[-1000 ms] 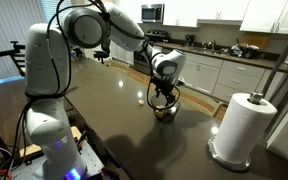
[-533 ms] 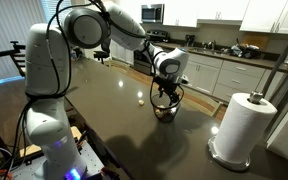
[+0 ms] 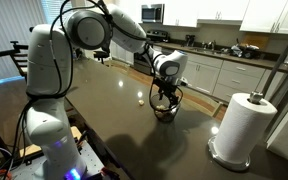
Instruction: Remove one object from the basket and place it on the left side of the counter
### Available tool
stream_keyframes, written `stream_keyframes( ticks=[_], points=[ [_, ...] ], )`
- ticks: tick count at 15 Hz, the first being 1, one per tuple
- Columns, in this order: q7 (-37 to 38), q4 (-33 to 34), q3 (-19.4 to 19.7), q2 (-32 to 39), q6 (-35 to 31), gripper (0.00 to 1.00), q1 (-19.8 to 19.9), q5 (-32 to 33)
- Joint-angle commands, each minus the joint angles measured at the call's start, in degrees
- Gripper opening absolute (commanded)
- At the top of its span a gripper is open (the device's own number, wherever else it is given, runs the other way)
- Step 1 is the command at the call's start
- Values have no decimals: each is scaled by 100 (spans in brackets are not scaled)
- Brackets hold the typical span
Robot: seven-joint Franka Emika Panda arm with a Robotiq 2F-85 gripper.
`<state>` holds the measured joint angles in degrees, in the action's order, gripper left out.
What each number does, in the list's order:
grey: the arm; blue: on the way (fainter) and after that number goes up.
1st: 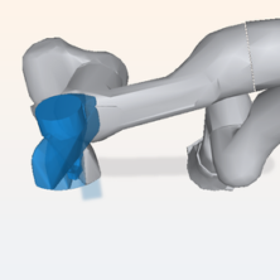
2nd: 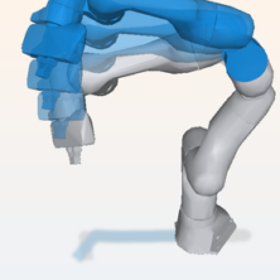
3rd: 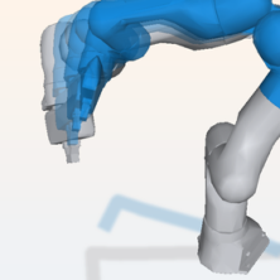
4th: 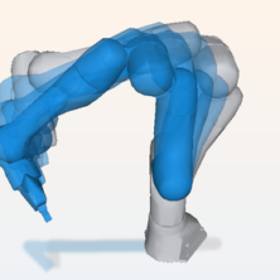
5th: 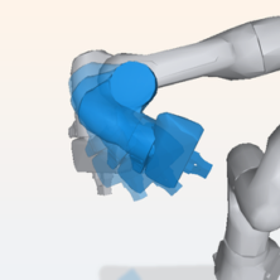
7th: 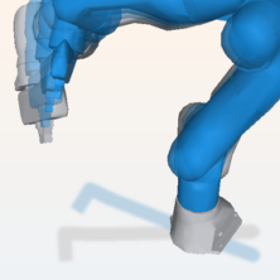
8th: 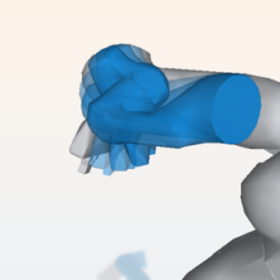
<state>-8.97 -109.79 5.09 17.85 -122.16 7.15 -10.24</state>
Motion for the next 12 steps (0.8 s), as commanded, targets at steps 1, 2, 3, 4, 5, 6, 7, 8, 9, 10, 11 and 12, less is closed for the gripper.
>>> stream_keyframes(
  ticks=[1,2,3,4,5,6,7,8,9,10,11,12],
  points=[
    [587,-19,41,81,-157,100,-96,387],
    [719,-27,42,106,-156,100,-118,474],
    [784,-30,31,121,-143,100,-126,502],
    [854,-27,26,163,-155,100,-138,532],
    [881,-18,17,192,-150,100,-144,544],
    [926,-11,20,241,-192,100,-156,573],
    [965,-6,20,272,-200,100,-163,573],
    [1055,19,43,328,-212,100,-181,617],
    [1111,35,53,367,-217,100,-186,632],
    [1144,51,54,370,-167,100,-183,633],
    [1156,26,45,323,-150,100,-186,631],
    [949,7,-16,330,-81,100,-109,476]
  ],
)
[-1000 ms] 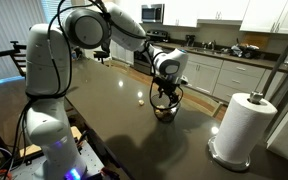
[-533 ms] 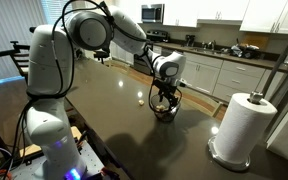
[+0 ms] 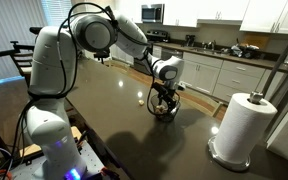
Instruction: Remove one object from the basket and place it on the left side of the counter
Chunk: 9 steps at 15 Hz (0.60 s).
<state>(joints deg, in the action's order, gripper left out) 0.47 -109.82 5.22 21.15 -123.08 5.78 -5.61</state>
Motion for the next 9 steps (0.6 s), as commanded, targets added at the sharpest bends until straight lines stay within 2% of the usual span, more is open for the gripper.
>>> stream_keyframes(
  ticks=[1,9],
  points=[
    [17,10,-28,2,11,100,28,14],
    [50,202,-22,248,296,100,43,26]
  ],
)
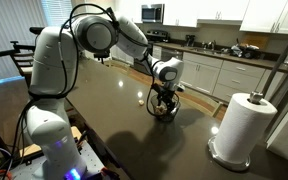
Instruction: Remove one object from the basket and place it on the left side of the counter
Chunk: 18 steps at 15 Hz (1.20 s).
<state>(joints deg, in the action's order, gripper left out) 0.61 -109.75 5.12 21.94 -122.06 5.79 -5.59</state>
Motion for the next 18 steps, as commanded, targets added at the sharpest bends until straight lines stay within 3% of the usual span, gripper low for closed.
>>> stream_keyframes(
  ticks=[1,3,13,18],
  points=[
    [89,217,10,215,211,100,29,69],
    [99,229,21,246,198,74,31,70],
    [161,245,59,265,172,8,8,108],
    [338,74,96,-17,144,6,-84,235]
  ],
)
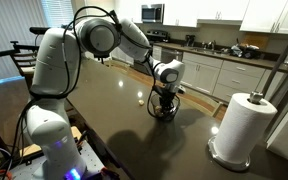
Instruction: Remove one object from the basket and place it on the left side of the counter
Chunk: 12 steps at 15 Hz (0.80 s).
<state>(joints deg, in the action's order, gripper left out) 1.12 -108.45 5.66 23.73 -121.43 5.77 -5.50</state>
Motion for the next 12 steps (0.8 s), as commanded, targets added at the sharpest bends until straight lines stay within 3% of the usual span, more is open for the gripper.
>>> stream_keyframes(
  ticks=[1,10,11,12],
  points=[
    [338,-114,44,-294,77,3,-109,273],
    [859,-305,28,-793,69,6,-305,741],
    [874,-300,24,-776,71,32,-303,743],
    [880,-298,22,-762,57,32,-302,753]
  ],
)
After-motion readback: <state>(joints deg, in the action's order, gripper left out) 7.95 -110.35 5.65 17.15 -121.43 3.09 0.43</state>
